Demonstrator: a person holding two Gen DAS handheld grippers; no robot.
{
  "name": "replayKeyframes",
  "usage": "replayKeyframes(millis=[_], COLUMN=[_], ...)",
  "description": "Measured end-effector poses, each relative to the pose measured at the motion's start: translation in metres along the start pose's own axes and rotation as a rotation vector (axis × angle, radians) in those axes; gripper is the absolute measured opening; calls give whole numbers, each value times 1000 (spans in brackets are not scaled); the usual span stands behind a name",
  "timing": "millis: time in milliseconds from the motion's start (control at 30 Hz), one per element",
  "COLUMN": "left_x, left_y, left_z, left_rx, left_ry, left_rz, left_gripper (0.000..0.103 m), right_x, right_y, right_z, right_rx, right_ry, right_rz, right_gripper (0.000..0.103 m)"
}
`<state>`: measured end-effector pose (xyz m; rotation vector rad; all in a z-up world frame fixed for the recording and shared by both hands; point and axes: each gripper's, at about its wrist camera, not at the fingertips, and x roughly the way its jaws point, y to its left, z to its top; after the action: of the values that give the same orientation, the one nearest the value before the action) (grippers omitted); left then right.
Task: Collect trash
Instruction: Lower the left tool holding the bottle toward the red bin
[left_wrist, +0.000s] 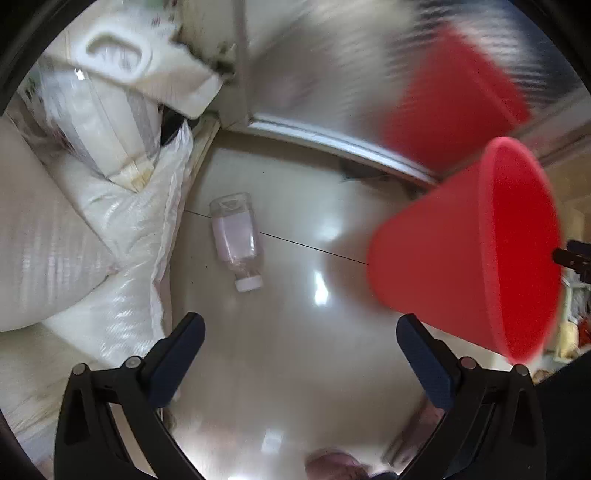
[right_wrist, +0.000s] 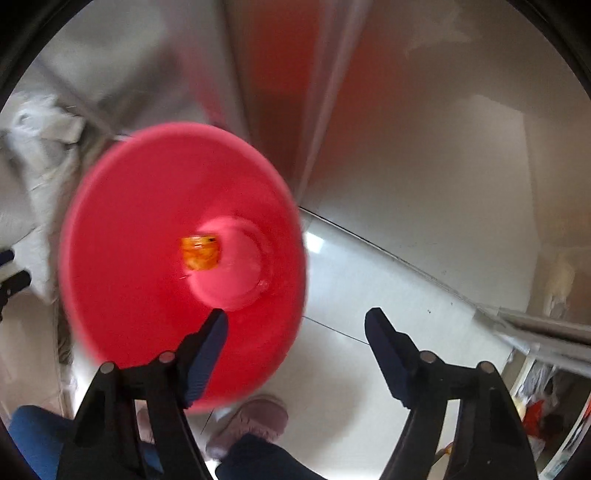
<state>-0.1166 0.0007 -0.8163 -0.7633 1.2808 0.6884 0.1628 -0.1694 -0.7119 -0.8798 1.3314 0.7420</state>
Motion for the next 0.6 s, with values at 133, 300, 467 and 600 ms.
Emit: replayKeyframes(millis=[133, 300, 467, 600], left_x=[44, 91, 136, 156], left_y=[13, 18, 25, 30], left_z=[3, 9, 17, 29], left_rx=[-18, -40, -36, -51], left_ry=[-11, -31, -11, -18], left_rz=[-23, -4, 63, 100], left_gripper=[103, 103, 103, 103], right_x=[29, 42, 37, 33], right_y=[0, 10, 9, 11], right_z=[3, -2, -8, -13], right_rx=[57, 66, 42, 13], right_ry=[29, 36, -4, -16], right_rz=[35, 97, 87, 86], right_gripper=[44, 12, 8, 8])
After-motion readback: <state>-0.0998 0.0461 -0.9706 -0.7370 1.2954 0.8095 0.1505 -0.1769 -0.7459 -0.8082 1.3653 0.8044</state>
